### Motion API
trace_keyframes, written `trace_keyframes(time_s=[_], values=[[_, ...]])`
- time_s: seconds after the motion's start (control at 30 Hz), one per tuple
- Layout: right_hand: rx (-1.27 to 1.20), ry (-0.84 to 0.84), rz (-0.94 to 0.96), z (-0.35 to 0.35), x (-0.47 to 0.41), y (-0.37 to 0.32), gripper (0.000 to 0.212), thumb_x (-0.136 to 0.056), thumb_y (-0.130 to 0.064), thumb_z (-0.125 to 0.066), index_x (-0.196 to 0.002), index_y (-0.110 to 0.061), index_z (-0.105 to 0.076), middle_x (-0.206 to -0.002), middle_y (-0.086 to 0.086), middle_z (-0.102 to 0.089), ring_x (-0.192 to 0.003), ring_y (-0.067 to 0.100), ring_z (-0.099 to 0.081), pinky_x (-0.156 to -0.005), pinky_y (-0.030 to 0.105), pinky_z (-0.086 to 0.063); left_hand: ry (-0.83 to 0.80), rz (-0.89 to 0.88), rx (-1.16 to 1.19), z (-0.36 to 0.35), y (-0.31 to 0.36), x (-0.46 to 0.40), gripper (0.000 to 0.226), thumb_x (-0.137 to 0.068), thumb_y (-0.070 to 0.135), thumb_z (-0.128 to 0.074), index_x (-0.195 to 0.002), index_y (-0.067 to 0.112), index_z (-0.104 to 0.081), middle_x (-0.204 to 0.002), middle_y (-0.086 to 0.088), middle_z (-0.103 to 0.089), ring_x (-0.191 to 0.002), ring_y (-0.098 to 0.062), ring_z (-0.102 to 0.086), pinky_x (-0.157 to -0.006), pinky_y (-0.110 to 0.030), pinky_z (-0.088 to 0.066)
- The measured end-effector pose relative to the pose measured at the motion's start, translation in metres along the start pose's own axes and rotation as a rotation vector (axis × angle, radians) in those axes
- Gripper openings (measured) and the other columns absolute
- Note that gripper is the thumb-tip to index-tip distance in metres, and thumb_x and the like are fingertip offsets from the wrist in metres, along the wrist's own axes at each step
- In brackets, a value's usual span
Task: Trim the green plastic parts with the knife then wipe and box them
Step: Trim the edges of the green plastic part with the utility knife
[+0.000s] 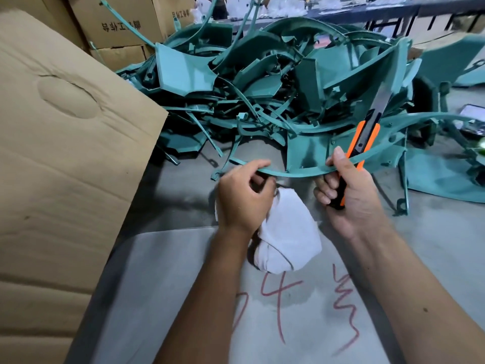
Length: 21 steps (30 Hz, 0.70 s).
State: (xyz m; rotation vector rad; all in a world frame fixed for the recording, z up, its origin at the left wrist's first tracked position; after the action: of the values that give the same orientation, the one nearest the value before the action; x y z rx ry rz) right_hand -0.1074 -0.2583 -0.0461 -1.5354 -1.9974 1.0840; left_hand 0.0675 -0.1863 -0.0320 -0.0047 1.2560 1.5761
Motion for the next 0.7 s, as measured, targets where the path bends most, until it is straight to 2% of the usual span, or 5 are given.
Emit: trace_keyframes(time_s=[0.1,0.23,0.33,0.5,0.7], values=[[0.062,-0.107,0.013,-0.009,0.005,-0.004,0.036,-0.089,-0.042,-0.079,-0.085,-0.015,-0.056,-0.054,-0.004,-0.039,-0.043,0.009,-0.035,-0.041,0.021,-0.034,0.167,-0.042,-0.265,0.012,-0.002,-0.002,0.035,-0.073,0.027,-0.089,-0.106,0.027,-0.08,-0.101,-0.003,-0.053,-0.097,-0.023,-0.047,-0.081,-0.032,-0.044],[0.042,-0.222,0.023,-0.022,0.011,-0.011,0.047,-0.081,-0.058,-0.08,-0.1,-0.017,-0.067,-0.059,-0.003,-0.041,-0.043,0.006,-0.032,-0.039,0.019,-0.032,0.25,-0.178,-0.256,0.024,0.002,-0.004,0.015,-0.076,0.023,-0.087,-0.084,0.017,-0.076,-0.133,-0.011,-0.05,-0.122,-0.027,-0.046,-0.096,-0.028,-0.037],[0.057,-0.192,0.035,-0.025,0.012,-0.015,0.084,-0.079,-0.08,-0.06,-0.13,-0.014,-0.054,-0.065,0.001,-0.043,-0.044,0.008,-0.028,-0.04,0.022,-0.028,0.277,-0.159,0.017,0.034,0.001,-0.011,0.016,-0.092,0.02,-0.075,-0.086,0.009,-0.065,-0.113,-0.004,-0.064,-0.102,-0.016,-0.06,-0.084,-0.032,-0.049],[0.444,0.046,0.142,-0.013,0.007,-0.004,0.041,-0.11,-0.049,-0.043,-0.113,-0.008,-0.052,-0.07,0.005,-0.054,-0.048,0.017,-0.039,-0.044,0.026,-0.031,0.309,0.124,0.496,0.035,-0.011,-0.014,0.01,-0.106,0.016,-0.055,-0.103,0.012,-0.063,-0.095,0.006,-0.07,-0.085,-0.004,-0.066,-0.075,-0.021,-0.053],[0.727,-0.048,0.249,-0.009,0.008,-0.003,0.032,-0.111,-0.04,-0.045,-0.105,-0.013,-0.062,-0.075,0.01,-0.057,-0.063,0.011,-0.054,-0.055,0.016,-0.043,0.13,0.351,0.686,0.026,-0.041,-0.016,0.032,-0.096,0.043,-0.06,-0.074,0.02,-0.059,-0.07,-0.001,-0.054,-0.068,-0.017,-0.048,-0.057,-0.028,-0.036]])
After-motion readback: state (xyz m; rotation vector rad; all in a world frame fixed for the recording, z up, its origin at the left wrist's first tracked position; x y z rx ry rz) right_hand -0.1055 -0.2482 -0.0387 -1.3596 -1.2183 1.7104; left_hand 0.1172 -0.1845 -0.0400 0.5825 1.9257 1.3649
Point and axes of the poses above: each hand's wrist, its own x-axis away from the middle knuckle, its own z-axis out of the back of the hand, y = z × x, the point moved 4 cm from there along -x, towards the middle knuckle
